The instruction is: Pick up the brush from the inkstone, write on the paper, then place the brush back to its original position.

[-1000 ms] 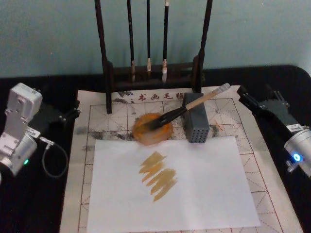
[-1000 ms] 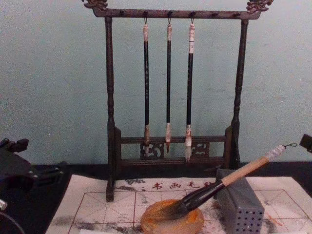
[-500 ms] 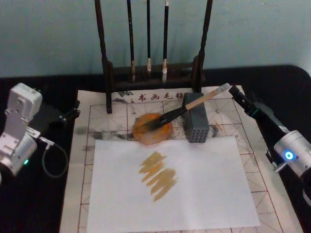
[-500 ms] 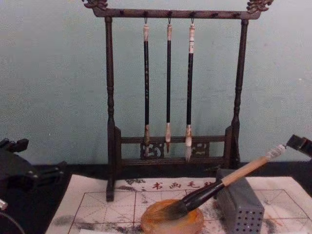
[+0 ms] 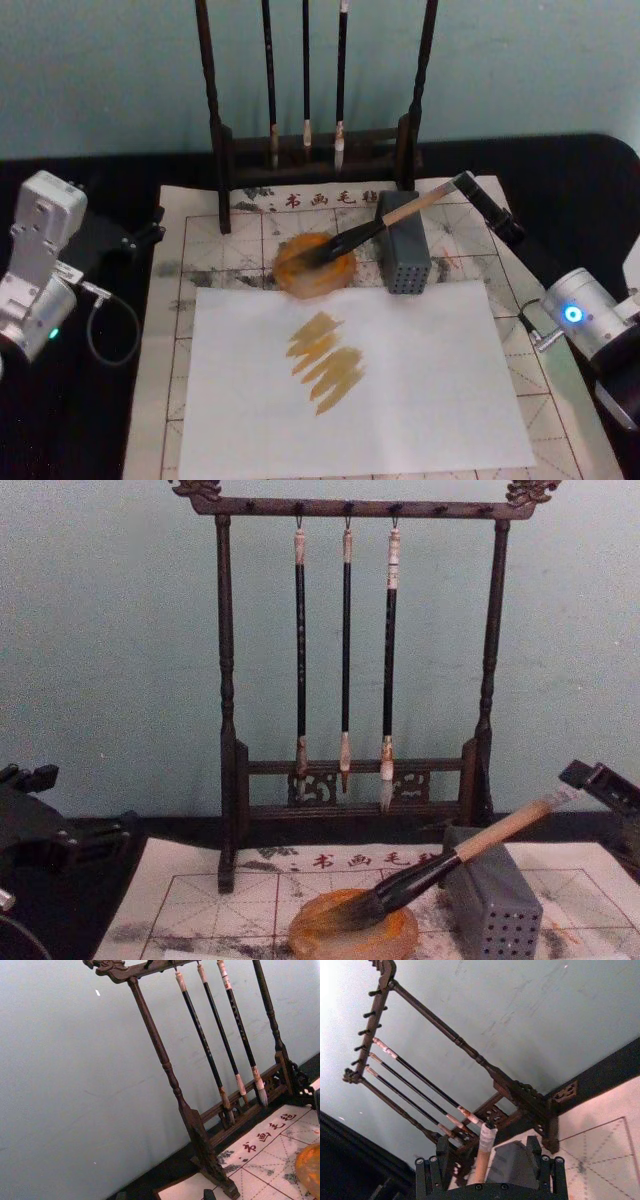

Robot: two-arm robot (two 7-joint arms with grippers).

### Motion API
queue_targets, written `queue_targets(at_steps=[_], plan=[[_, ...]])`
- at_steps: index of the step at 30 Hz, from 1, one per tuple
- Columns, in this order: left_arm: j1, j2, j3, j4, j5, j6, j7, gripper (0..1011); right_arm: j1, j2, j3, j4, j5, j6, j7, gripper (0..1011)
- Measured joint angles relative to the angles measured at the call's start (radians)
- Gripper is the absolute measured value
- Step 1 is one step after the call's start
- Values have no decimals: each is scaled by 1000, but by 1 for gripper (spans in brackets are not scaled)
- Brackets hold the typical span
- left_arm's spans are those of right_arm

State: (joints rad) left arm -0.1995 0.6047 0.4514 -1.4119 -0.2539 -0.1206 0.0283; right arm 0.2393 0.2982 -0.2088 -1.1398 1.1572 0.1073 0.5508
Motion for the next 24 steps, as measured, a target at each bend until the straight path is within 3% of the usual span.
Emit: queue_targets(at_steps=[7, 24], plan=[[0, 0, 0, 0, 0, 0, 0, 1001, 36, -18, -21, 50, 29, 3, 38, 1000], [0, 0, 0, 0, 0, 0, 0, 1001, 80, -31, -61, 109, 78, 6, 57, 1000]])
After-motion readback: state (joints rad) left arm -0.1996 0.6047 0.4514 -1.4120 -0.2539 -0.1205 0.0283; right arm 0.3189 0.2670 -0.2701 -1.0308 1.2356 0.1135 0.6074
